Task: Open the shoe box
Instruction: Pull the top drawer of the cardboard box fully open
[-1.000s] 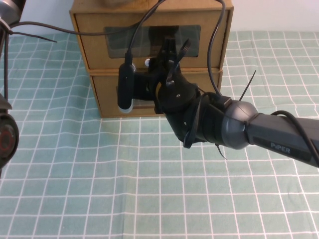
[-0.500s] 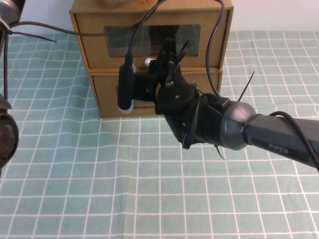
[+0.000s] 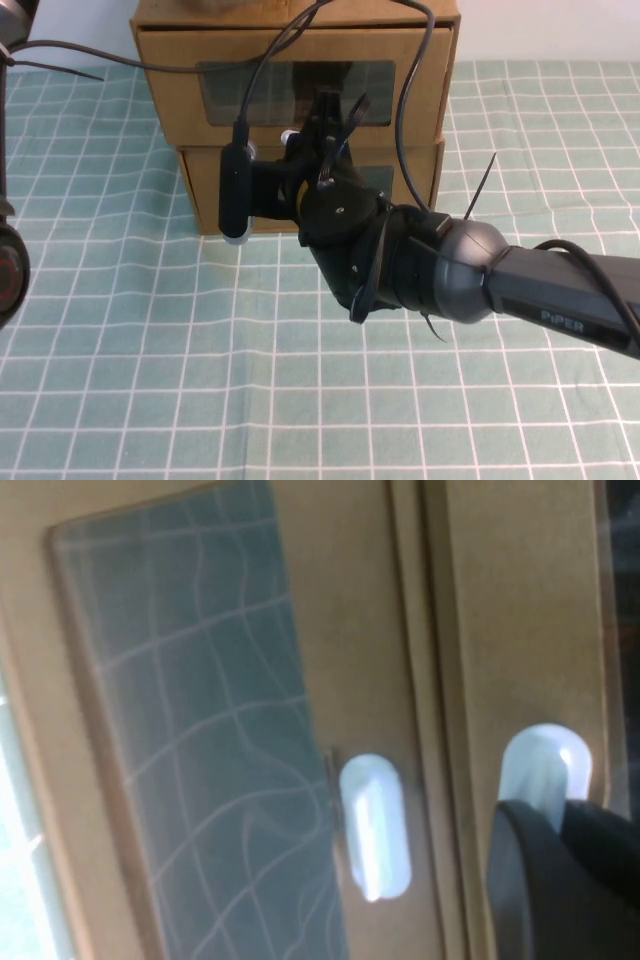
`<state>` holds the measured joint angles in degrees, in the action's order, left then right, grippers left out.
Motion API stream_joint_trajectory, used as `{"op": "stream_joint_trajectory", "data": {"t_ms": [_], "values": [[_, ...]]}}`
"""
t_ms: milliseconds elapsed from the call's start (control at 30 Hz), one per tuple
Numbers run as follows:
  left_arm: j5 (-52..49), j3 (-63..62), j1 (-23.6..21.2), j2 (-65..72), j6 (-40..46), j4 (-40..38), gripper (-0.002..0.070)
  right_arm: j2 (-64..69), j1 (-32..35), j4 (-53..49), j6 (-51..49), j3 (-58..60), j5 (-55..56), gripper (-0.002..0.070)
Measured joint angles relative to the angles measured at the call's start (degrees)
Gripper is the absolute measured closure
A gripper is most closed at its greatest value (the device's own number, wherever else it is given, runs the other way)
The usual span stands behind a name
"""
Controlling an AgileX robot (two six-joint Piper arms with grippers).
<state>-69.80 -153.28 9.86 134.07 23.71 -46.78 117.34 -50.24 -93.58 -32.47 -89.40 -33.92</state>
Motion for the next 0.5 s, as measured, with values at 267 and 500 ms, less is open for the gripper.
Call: {"op": "stream_joint_trajectory", "data": {"t_ms": [267, 500], "values": [[0.0, 0.0, -0.1, 0.0, -0.4, 0.1, 0.068, -4.0, -2.4, 3.6, 3.3, 4.8, -0.9, 0.0669], [0.0, 0.0, -0.1, 0.7, -0.4, -1.7, 0.068, -8.3, -5.2, 4.3, 3.7, 11.3, -3.1, 0.0669]]}}
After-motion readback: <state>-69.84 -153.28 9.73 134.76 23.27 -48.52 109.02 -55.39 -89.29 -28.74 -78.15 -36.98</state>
